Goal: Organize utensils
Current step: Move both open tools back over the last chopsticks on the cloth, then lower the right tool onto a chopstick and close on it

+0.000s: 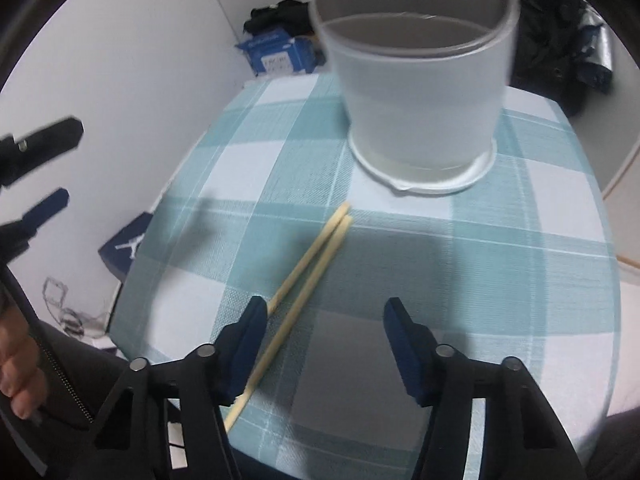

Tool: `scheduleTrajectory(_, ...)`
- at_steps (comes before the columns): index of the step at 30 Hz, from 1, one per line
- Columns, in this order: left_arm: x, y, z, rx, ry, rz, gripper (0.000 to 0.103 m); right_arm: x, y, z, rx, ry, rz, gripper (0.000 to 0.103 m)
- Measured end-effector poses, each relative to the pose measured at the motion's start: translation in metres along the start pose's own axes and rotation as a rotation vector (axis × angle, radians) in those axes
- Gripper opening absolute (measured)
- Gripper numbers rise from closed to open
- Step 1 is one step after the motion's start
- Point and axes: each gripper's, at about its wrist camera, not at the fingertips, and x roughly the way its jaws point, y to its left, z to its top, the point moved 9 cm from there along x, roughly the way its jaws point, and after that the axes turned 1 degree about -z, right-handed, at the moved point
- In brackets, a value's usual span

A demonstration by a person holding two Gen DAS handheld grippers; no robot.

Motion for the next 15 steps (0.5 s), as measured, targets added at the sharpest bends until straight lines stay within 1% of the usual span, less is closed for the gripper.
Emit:
scheduleTrajectory(2, 0.002, 0.008, 0.001, -0.009, 0.007, 0.026, 0.102, 0.006, 0.005, -0.002, -0.014, 0.017, -0.015, 0.053)
scheduleTrajectory(3, 0.004, 0.012, 0.002, -0.018, 0.011, 0.033, 0.102, 0.009, 0.006, -0.003, -0.02, 0.025, -0.023, 0.045)
scheduleTrajectory(6, 0.008, 0.021, 0.001, -0.053, 0.034, 0.034, 0.102, 0.013, 0.013, -0.006, -0.09, 0.024, -0.093, 0.036)
scheduleTrajectory(7, 0.009, 0.023, 0.001, -0.063, 0.039, 0.035, 0.102, 0.013, 0.014, -0.007, -0.111, 0.017, -0.112, 0.026)
scheduleTrajectory(8, 0.009, 0.024, 0.0, -0.072, 0.043, 0.031, 0.102, 0.014, 0.015, -0.007, -0.129, 0.018, -0.125, 0.023)
scheduleTrajectory(10, 0.01, 0.025, -0.001, -0.072, 0.046, 0.04, 0.102, 0.014, 0.015, -0.008, -0.15, 0.012, -0.151, 0.012)
scheduleTrajectory(15, 0.011, 0.024, 0.001, -0.045, 0.042, 0.066, 0.102, 0.011, 0.007, -0.003, -0.115, 0.038, -0.121, 0.008)
